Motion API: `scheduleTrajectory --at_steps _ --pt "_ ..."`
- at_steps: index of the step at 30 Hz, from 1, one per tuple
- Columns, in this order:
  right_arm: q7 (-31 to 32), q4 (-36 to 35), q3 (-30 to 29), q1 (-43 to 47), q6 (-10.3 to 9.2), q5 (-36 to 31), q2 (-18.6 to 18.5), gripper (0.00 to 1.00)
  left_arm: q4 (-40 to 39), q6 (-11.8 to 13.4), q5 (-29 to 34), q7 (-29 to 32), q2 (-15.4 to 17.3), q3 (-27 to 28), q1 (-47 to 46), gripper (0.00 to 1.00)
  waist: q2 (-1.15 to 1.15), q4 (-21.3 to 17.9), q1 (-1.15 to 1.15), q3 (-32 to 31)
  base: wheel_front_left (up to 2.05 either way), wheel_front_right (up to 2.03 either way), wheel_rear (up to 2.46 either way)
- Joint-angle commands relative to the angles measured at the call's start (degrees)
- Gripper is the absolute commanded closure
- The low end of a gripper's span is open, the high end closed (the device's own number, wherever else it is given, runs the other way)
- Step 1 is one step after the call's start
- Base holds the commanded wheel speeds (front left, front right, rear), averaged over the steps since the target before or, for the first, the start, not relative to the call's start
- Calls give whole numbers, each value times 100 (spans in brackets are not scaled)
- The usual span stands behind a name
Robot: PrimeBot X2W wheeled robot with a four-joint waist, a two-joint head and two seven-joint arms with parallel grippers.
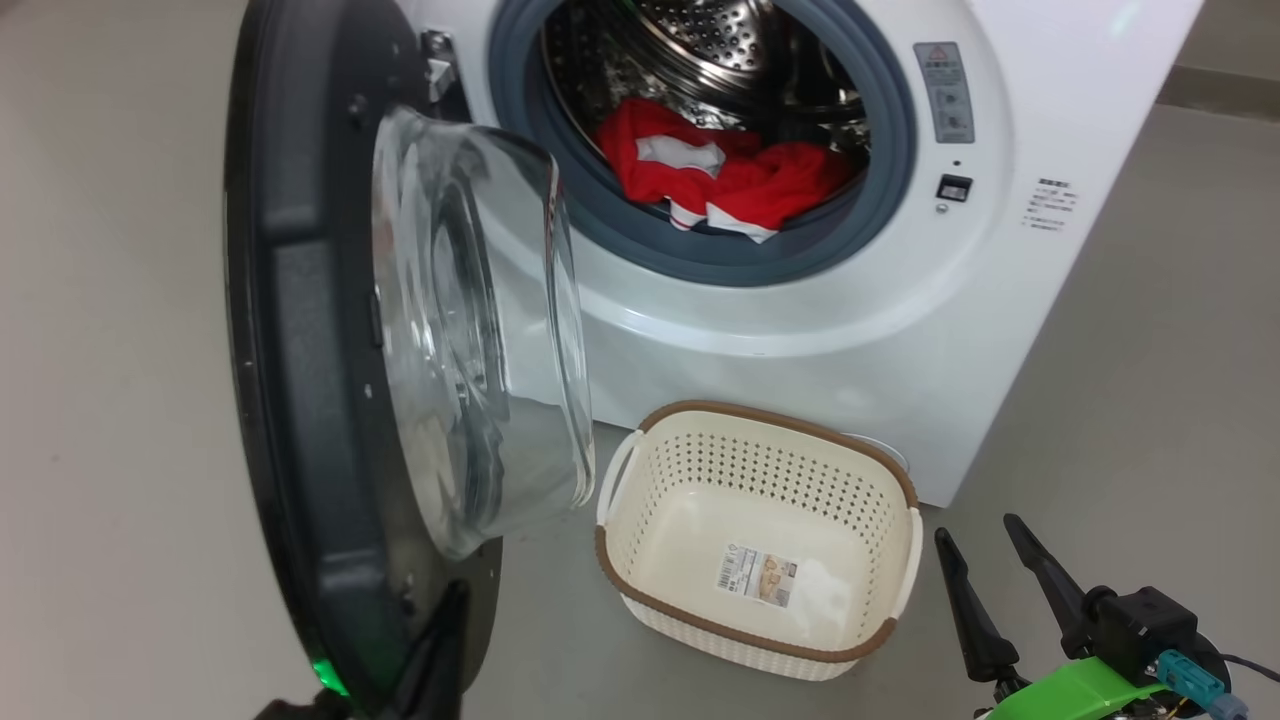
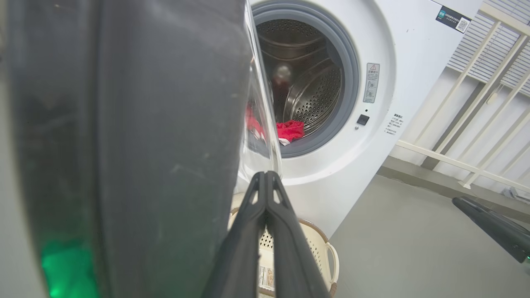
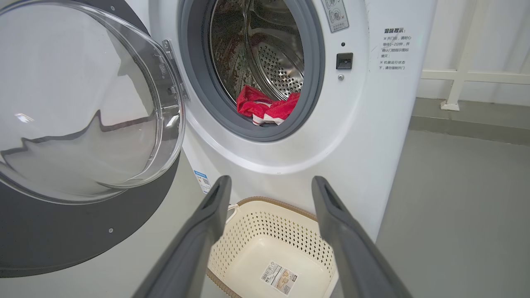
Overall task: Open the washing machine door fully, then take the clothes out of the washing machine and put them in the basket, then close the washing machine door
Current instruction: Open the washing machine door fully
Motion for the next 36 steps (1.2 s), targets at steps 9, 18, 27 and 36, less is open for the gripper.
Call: scheduleTrajectory --at_steps 9,18,27,36 --pt "-53 -141 180 -97 2 -59 -28 0 -215 152 102 -35 65 1071 18 100 0 219 0 -54 0 0 0" --pt "-53 -135 239 -122 2 -50 -66 0 39 63 281 -35 65 2076 -339 100 0 87 0 51 0 0 0" --pt "-53 -143 202 -224 2 -74 -146 0 422 -58 516 -35 65 3091 -891 100 0 -73 0 293 0 0 0" --pt "-54 -153 211 -367 2 -127 -178 0 945 -134 806 -35 201 4106 -1551 100 0 -207 0 541 0 0 0"
